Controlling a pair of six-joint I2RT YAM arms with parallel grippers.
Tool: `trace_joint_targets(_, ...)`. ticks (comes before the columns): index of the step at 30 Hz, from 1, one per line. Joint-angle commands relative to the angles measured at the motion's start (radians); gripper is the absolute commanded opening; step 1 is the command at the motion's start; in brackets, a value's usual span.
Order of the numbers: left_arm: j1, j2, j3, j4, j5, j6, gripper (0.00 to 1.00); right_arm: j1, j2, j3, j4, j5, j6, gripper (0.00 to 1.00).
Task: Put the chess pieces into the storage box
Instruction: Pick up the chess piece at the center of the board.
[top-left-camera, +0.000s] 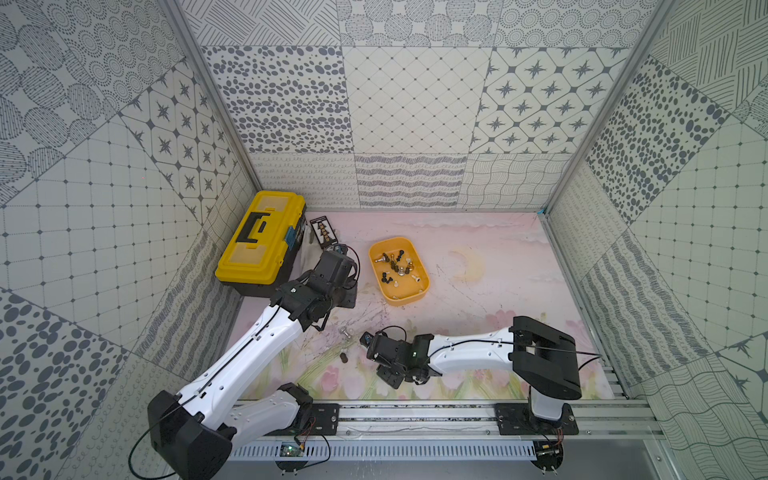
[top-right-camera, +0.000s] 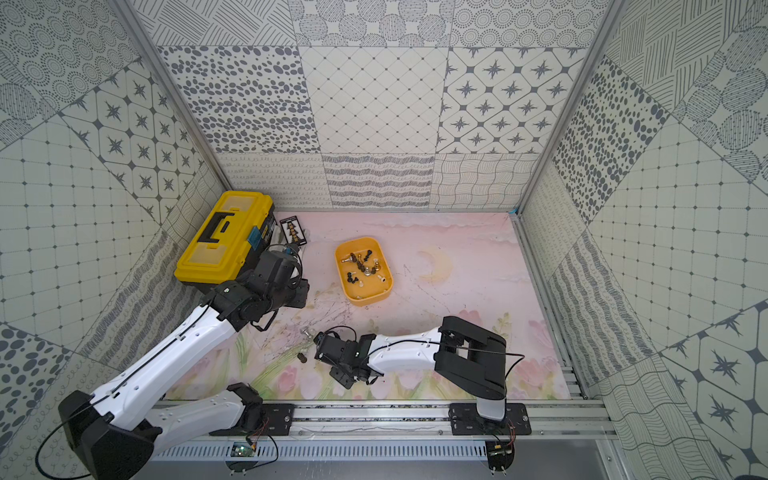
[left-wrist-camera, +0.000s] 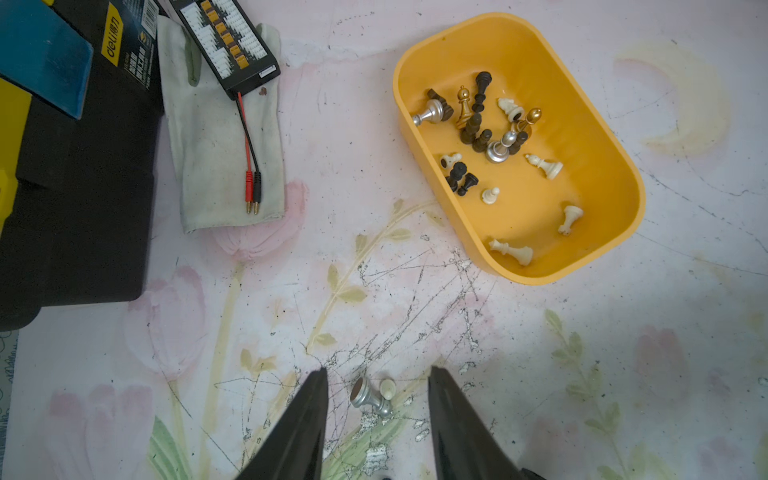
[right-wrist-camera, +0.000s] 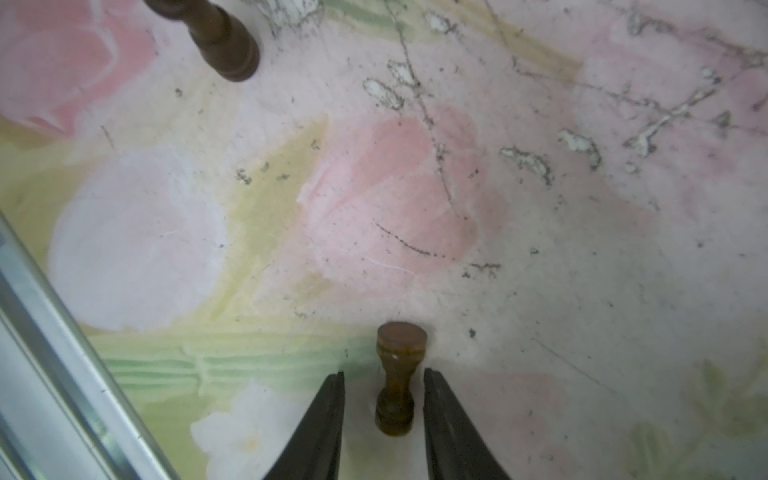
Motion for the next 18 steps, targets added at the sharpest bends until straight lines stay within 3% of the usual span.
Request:
trace_joint_targets(1, -0.002, -0.023, -0.008, -0.015, -0.026, -0.006, 0.45, -0.005, 0.039, 0.032, 0.004, -0.031, 0.025, 0.34)
trace_joint_targets(9, -0.002, -0.033, 0.017, -0.028, -0.064, 0.008, 0.46, -0.006, 0.026, 0.025, -0.018, -0.054, 0.022, 0.16)
trace_joint_targets(18, -0.002, -0.037, 0.009, -0.025, -0.055, 0.009, 0.46, -0.027, -0.146, 0.008, -0.010, -0.048, 0.026, 0.07)
